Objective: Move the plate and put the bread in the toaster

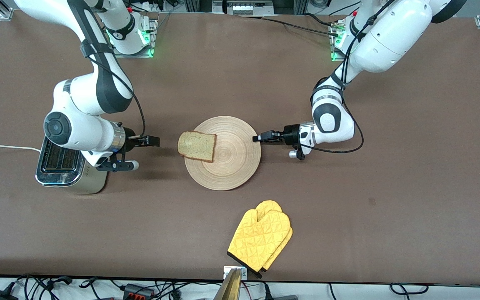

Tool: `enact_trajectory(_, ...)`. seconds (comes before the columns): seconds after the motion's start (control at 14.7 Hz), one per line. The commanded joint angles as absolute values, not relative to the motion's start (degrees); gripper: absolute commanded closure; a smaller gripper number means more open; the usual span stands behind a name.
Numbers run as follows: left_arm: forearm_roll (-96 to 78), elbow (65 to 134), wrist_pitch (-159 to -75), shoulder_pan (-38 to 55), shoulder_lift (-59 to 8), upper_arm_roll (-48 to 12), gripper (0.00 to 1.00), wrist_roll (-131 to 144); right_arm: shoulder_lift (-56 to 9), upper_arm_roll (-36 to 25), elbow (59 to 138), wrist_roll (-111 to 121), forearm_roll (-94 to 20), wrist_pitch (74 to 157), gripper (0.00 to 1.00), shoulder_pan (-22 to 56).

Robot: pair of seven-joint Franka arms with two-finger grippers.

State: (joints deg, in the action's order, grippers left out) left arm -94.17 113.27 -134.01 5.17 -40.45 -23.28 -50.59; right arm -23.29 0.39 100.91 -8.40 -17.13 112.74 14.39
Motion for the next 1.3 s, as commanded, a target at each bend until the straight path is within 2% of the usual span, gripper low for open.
enact_trajectory(0.0,-94.6,112.6,-133.3,4.3,-40.4,-22.7,0.66,-52.1,-24.7,0.4,102.8,-8.6,-20.1,115.8,0.00,14.7)
enact_trajectory(0.48,-82.1,112.8,-132.0,-2.3,-37.5,-22.5,0.66,-47.6,-28.6,0.4,103.4,-8.9,-30.0,116.3,0.00,15.2)
enact_trajectory(0.82,-61.8,111.0,-122.4,-10.9,-33.7,-22.5,0.66,-37.8,-30.1,0.5,104.3,-8.8,-35.9,116.8,0.00,16.2)
enact_trajectory(1.02,-43.9,106.7,-117.0,-16.7,-31.1,-22.3,0.66,-31.5,-30.9,0.4,105.7,-8.3,-38.1,118.5,0.00,16.8)
enact_trajectory(1.23,-28.5,95.1,-102.9,-20.4,-31.0,-22.3,0.66,-23.1,-32.3,0.5,105.7,-8.1,-39.3,118.6,0.00,17.0)
